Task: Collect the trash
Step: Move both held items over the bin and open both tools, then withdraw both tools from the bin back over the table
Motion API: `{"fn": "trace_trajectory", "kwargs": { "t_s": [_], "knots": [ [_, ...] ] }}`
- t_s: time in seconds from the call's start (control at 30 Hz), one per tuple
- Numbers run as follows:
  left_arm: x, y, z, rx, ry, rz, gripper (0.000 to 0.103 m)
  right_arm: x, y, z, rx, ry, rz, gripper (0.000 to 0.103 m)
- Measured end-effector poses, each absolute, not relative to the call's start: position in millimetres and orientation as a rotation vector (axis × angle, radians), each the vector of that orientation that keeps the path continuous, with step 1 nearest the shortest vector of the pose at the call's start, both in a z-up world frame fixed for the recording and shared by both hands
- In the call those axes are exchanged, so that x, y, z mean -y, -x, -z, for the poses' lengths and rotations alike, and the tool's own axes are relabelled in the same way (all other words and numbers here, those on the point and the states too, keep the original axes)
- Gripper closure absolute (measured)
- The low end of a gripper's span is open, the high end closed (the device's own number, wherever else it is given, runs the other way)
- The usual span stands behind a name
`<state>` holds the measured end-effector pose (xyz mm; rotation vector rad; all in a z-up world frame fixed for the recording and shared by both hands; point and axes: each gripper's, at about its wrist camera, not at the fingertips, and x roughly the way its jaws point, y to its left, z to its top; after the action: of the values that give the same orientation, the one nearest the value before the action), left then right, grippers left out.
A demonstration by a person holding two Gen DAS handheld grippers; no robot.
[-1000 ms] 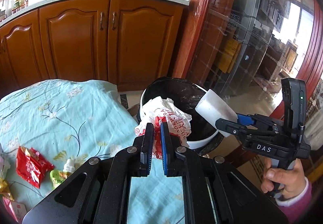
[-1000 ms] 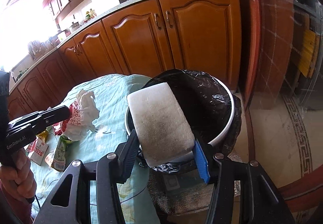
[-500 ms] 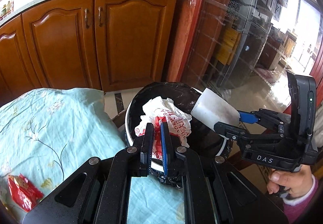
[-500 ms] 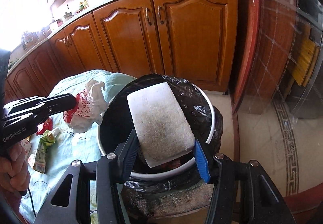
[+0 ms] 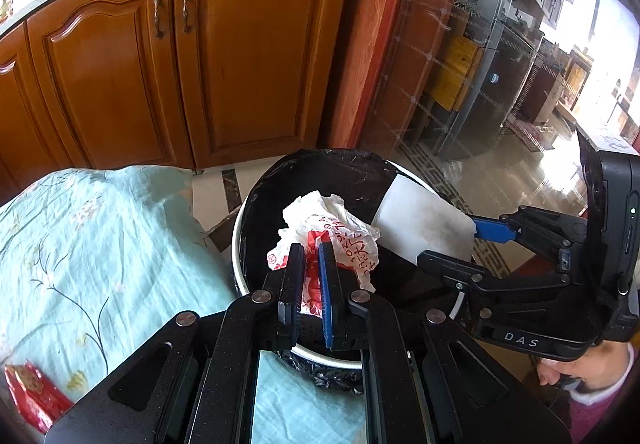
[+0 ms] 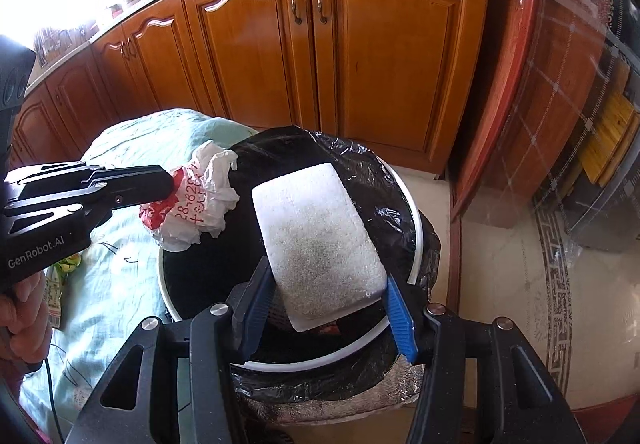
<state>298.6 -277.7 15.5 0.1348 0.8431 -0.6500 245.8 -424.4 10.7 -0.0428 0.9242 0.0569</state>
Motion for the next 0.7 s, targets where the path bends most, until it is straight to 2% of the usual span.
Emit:
{"fn": "trace_trajectory", "kwargs": {
  "t_s": [0.27, 0.3, 0.37, 0.43, 0.63, 0.7],
  "knots": [
    [284.2, -302.8, -8.0, -0.877, -0.144, 0.656, 0.091, 422.3, -251.8, -6.4, -0.948, 0.069, -0.050, 0.046],
    [283.8, -302.5, -7.8, -0.879, -0.145, 0.654, 0.088, 422.5, -253.0, -6.6, -0.950, 0.069, -0.049, 0.044],
    [282.6, -301.0, -7.9, -0.878, -0.139, 0.648, 0.072, 423.1, -253.7, -7.3, -0.950, 0.056, -0.053, 0.040],
    [278.7, -299.4, -8.9, -0.871, -0.128, 0.641, 0.065, 424.8, -252.8, -7.9, -0.944, 0.046, -0.054, 0.034],
    [256.2, -290.6, -12.6, -0.856, -0.076, 0.619, 0.064, 429.4, -240.9, -13.0, -0.901, -0.024, -0.059, 0.032],
    [243.3, -283.4, -13.1, -0.844, -0.045, 0.604, 0.057, 430.2, -233.4, -16.7, -0.872, -0.063, -0.074, 0.032]
  ]
}}
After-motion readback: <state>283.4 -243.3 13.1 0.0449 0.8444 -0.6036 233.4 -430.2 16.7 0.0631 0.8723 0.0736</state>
